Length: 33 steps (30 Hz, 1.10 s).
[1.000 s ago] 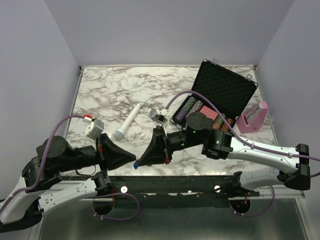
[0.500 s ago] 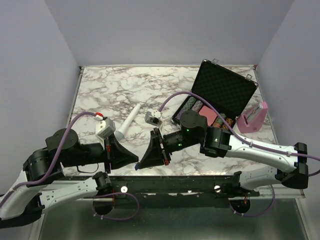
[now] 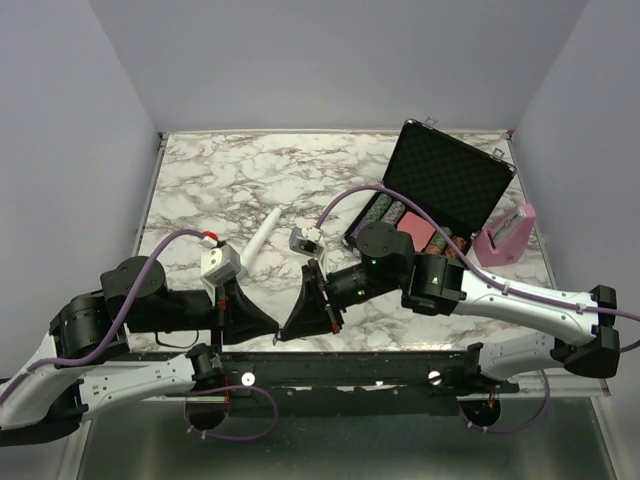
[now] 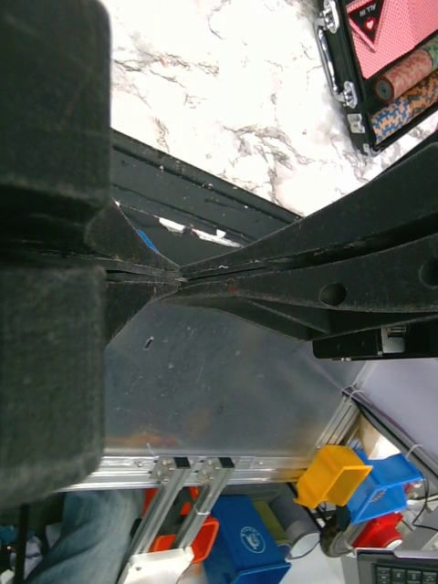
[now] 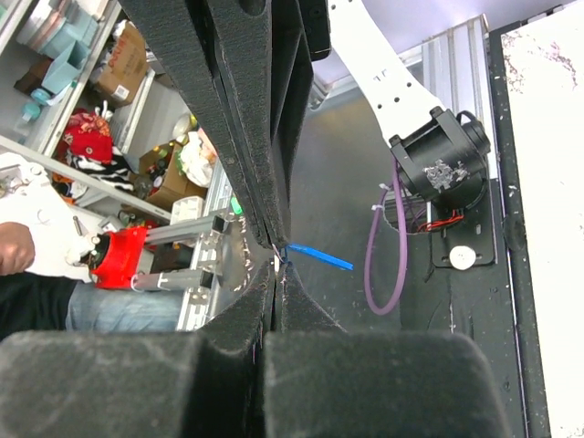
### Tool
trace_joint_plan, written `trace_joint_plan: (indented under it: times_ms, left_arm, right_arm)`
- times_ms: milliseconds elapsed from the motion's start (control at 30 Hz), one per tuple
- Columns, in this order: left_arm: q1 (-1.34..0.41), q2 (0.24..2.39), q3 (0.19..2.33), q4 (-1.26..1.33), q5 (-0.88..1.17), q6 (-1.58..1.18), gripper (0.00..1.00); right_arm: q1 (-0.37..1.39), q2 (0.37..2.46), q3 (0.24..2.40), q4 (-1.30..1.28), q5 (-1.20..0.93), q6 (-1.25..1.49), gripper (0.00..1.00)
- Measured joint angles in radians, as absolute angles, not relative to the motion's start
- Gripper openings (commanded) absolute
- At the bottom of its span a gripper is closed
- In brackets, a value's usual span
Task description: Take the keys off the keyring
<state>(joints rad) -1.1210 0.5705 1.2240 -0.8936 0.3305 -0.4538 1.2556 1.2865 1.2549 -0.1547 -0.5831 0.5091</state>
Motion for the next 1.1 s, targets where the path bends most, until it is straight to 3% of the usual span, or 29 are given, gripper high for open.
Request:
trace_joint_plan:
  times_ms: [533,1100]
  left_arm:
    - [-1.34,0.687,1.27,-0.959,0.197,-0.431,0.0]
    - [-1.438,0.741,1.277,-0.897,0.123,-0.435,0.0]
  right_arm:
    - [1.264,1.278,1.27,-0.294,-0.607,0.479,0.01]
    - [1.267,1.194,1.272,-0.385,-0.56,0.433,0.01]
